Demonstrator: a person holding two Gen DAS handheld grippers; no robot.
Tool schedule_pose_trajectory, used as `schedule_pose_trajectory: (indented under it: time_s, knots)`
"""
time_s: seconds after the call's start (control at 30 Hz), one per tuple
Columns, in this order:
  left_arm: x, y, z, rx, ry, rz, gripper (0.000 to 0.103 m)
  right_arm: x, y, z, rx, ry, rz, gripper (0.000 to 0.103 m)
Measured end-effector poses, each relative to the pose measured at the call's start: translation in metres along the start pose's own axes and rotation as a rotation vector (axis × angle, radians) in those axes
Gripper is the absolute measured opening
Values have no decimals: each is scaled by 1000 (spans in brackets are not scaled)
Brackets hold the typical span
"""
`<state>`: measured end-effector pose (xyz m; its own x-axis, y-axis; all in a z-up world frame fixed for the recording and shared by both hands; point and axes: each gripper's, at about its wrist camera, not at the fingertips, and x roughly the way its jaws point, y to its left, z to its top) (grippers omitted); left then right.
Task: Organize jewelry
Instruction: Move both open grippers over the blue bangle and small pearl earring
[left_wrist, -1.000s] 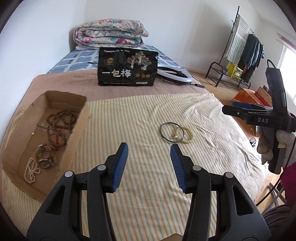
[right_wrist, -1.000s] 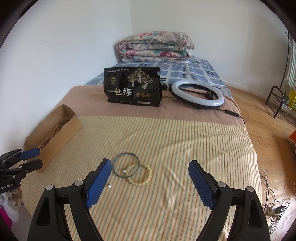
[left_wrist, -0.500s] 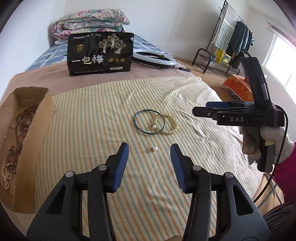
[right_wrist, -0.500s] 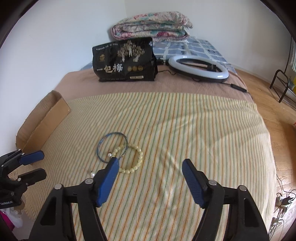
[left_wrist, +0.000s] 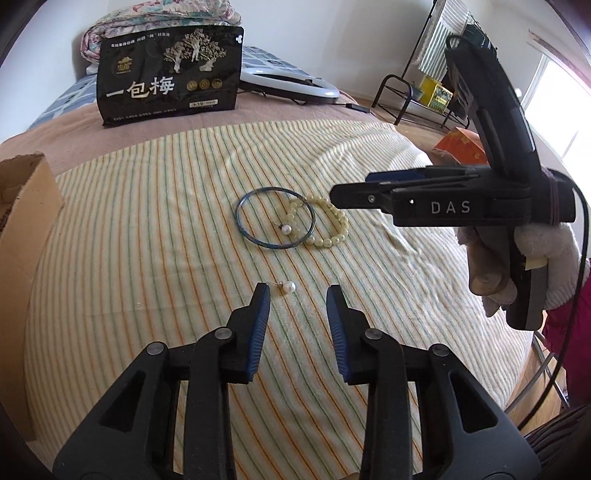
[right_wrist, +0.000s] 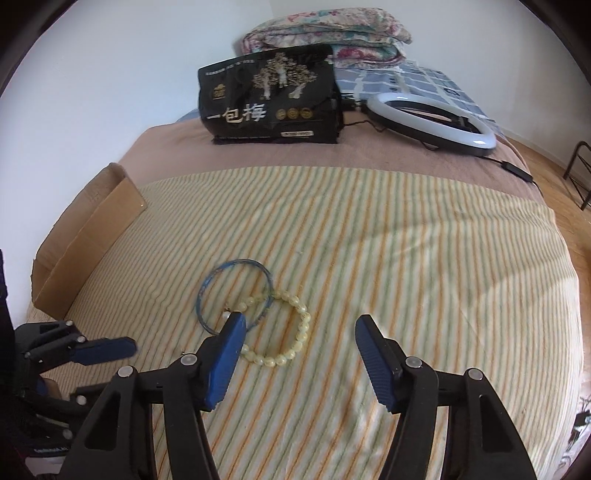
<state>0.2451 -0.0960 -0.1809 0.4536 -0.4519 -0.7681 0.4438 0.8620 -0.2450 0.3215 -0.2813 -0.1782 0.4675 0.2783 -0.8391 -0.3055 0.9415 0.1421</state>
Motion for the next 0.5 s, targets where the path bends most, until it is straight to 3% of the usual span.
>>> schedule_pose_trajectory:
  time_s: [0.1,0.2,0.5]
  knots:
    - [9,0,0,5,8,7,31,6,6,5,-42,1,20,65]
    - [16,0,0,4,12,20,18,13,12,8,-77,3,39,65]
    - [33,7,0,-29,35,37,9,35,13,15,-88,13,96,67]
